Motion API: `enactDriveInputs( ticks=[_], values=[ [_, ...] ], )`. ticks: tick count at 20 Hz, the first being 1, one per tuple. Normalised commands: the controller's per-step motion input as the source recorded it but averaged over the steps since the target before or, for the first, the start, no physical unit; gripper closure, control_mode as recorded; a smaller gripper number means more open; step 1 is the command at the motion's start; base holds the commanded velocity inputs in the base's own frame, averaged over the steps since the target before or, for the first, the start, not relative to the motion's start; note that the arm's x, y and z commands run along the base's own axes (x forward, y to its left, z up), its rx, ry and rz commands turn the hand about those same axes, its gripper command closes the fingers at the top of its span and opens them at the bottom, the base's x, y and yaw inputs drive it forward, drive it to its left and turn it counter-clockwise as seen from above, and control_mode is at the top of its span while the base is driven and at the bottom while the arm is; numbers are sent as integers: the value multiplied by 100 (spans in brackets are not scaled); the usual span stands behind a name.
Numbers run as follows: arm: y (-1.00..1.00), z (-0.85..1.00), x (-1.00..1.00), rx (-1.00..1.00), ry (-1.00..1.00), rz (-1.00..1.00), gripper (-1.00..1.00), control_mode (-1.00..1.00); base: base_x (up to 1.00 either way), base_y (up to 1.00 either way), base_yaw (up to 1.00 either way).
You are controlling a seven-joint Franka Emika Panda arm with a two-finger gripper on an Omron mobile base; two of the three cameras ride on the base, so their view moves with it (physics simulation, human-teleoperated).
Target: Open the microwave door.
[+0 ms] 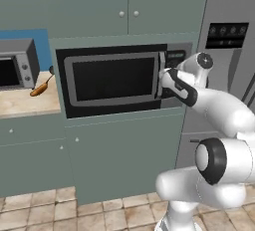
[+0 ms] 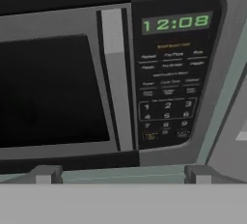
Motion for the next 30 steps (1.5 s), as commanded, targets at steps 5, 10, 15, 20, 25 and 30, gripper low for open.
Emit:
enactDriveInputs(
  ticks=[5, 10, 15, 20, 25, 30],
  values=[
    [1, -11, 35, 0, -2, 0, -100, -100, 0, 0, 0],
    [9, -23, 41, 0, -1, 0, -100, -100, 0, 0, 0],
    [2, -17, 36, 0, -1, 0, -100, -100, 0, 0, 0],
    [0, -12, 36, 0, 0, 0, -100, -100, 0, 0, 0],
    [0, -13, 35, 0, -3, 0, -100, -100, 0, 0, 0],
    [-2, -17, 29, 0, -6, 0, -100, -100, 0, 0, 0]
  ],
)
